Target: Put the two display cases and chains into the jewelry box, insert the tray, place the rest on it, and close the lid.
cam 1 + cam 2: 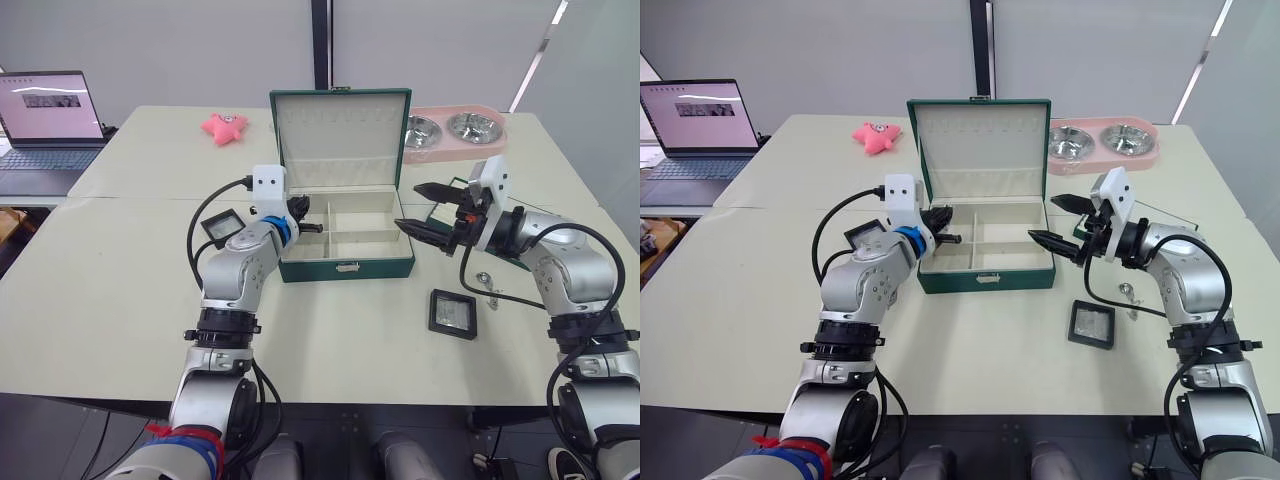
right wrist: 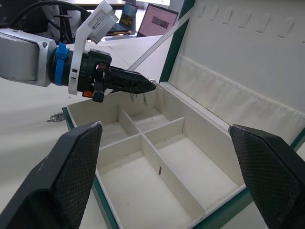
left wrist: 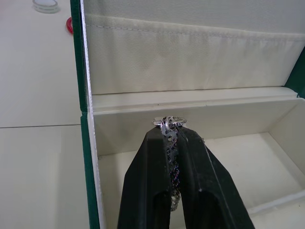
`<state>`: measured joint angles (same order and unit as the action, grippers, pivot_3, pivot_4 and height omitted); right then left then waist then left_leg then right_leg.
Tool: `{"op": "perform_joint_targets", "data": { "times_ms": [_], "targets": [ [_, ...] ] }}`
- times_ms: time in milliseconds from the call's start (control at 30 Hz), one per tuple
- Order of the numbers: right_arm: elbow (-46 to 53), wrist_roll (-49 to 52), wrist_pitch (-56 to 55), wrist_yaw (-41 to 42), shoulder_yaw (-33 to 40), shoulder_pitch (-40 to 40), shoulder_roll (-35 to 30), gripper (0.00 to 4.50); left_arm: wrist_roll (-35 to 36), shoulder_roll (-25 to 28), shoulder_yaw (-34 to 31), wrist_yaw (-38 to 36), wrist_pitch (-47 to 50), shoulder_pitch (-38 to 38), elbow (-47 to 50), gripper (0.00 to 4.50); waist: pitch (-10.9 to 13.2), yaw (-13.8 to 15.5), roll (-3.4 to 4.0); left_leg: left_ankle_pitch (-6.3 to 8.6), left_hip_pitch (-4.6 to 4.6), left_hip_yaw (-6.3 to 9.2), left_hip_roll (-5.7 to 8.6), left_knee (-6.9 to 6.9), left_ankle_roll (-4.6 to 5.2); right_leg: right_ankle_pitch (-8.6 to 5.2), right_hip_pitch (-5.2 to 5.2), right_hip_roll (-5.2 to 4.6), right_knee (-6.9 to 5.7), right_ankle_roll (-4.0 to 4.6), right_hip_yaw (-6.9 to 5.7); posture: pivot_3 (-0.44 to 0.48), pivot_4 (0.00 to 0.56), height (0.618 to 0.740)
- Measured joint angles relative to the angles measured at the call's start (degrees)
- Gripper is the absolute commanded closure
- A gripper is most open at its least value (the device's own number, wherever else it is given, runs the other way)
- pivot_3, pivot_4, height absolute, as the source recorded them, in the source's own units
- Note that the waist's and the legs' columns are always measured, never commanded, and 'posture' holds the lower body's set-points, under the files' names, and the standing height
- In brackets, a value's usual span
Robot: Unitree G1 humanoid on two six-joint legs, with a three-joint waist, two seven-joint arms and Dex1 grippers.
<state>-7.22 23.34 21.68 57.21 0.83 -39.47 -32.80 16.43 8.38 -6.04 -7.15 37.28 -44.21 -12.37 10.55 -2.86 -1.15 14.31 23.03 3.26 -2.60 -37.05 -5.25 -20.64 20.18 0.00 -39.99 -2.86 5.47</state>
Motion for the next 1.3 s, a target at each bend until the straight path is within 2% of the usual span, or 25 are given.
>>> {"op": "perform_joint_targets", "data": {
  "times_ms": [367,400,433,800,1300],
  "targets": [
    [0.0,0.0,0.0,-0.2,0.0,0.0,0.0,0.0,-0.7,-0.8,0.0,-1.1,-2.4,-1.5,-3.8,4.49,0.0,0.0,0.0,0.0,0.0,0.0,0.0,0.0,0.0,0.0,0.0,0.0,0.0,0.0,0.0,0.0,0.15,0.74],
    [0.0,0.0,0.0,-0.2,0.0,0.0,0.0,0.0,-0.8,-0.8,0.0,-1.1,-2.6,-1.5,-3.8,3.8,0.0,0.0,0.0,0.0,0.0,0.0,0.0,0.0,0.0,0.0,0.0,0.0,0.0,0.0,0.0,0.0,0.15,0.74],
    [0.0,0.0,0.0,-0.2,0.0,0.0,0.0,0.0,-0.8,-0.8,0.0,-1.2,-2.7,-1.5,-3.8,3.59,0.0,0.0,0.0,0.0,0.0,0.0,0.0,0.0,0.0,0.0,0.0,0.0,0.0,0.0,0.0,0.0,0.15,0.74],
    [0.0,0.0,0.0,-0.3,0.0,0.0,0.0,0.0,-0.9,-0.9,0.0,-2.1,-2.8,-1.5,-3.8,0.12,0.0,0.0,0.0,0.0,0.0,0.0,0.0,0.0,0.0,0.0,0.0,0.0,0.0,0.0,0.0,0.0,0.15,0.74],
    [0.0,0.0,0.1,-0.5,0.0,0.1,0.0,0.0,-0.5,-0.9,0.9,-5.4,-2.6,-1.1,-1.5,0.05,0.0,0.0,0.0,0.0,0.01,0.0,0.0,0.0,-0.01,0.0,0.0,0.0,0.0,0.0,0.0,0.0,0.15,0.74]
  ]
}}
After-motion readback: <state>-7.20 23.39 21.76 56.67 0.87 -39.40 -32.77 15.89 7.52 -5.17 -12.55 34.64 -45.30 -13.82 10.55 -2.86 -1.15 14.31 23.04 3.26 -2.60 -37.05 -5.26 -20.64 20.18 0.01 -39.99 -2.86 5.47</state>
